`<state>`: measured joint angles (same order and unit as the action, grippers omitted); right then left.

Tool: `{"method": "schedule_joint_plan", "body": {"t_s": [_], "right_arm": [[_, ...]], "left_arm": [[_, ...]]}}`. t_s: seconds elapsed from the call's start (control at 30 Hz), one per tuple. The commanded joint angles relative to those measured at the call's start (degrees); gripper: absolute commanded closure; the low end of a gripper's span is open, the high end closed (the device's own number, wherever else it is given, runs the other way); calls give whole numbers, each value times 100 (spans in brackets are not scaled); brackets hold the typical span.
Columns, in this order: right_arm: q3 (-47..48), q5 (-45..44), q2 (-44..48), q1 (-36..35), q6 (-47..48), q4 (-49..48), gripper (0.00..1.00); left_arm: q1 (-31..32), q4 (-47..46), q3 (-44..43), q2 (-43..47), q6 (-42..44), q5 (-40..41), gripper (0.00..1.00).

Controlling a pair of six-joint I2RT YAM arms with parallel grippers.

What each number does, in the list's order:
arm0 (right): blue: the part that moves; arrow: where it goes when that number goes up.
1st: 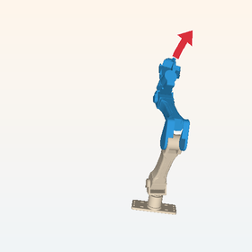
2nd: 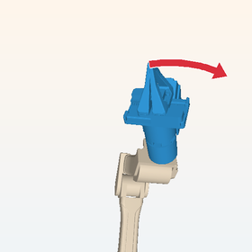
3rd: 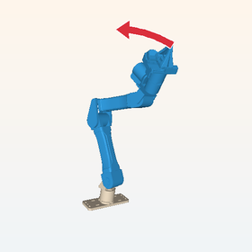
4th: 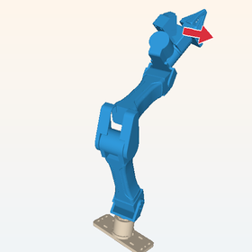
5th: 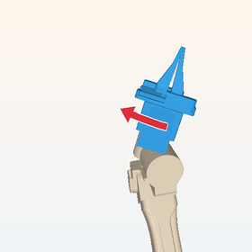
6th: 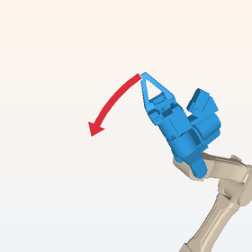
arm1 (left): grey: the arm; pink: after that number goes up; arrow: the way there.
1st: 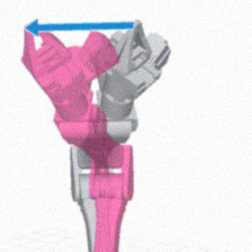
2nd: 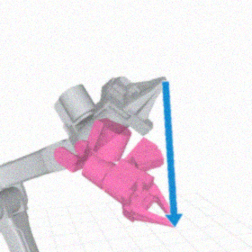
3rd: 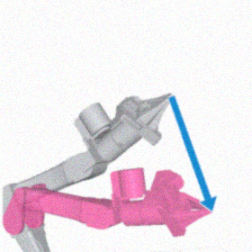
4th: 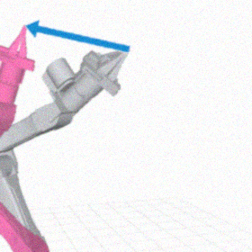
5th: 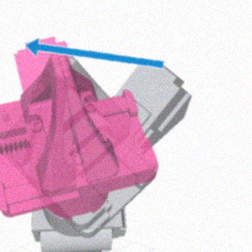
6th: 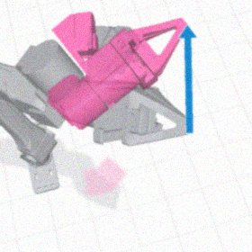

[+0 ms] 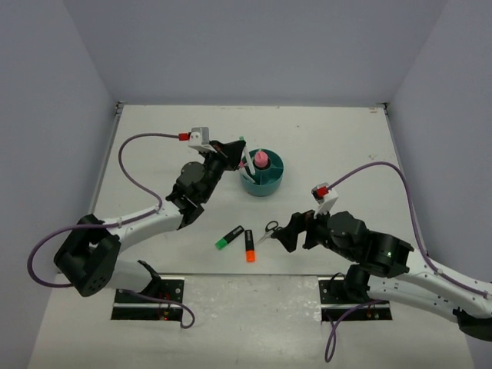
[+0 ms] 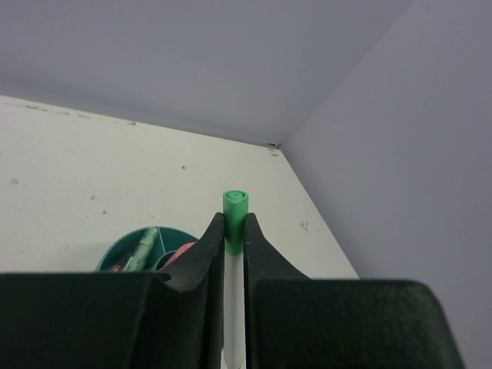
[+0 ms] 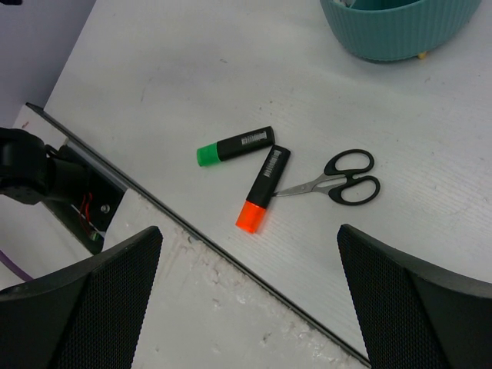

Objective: Sort the stationery into containers
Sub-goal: Place the pen in the storage box.

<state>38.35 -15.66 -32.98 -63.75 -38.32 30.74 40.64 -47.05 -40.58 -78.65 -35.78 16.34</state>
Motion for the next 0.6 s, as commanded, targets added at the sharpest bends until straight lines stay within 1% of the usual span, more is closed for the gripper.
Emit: {"method": "schedule_joint_plan", "body": {"t_s": [0.0,0.3,0.43,0.57], "right_arm": [[159,-187,102,-11,-62,146,1],[147,-139,55,-6,-88,178,1],[161,-125,90,-15,-88,201,1],[185,-102,67,-15,-102,236,1]], "left_arm": [[-9,-1347,118,-137,324,511,100],[-21,-2281,542,-634,282,757,100],[-27,-2485,604,-898,251,826,100],[-25,-2511,476,-1143,214,805,100]]}}
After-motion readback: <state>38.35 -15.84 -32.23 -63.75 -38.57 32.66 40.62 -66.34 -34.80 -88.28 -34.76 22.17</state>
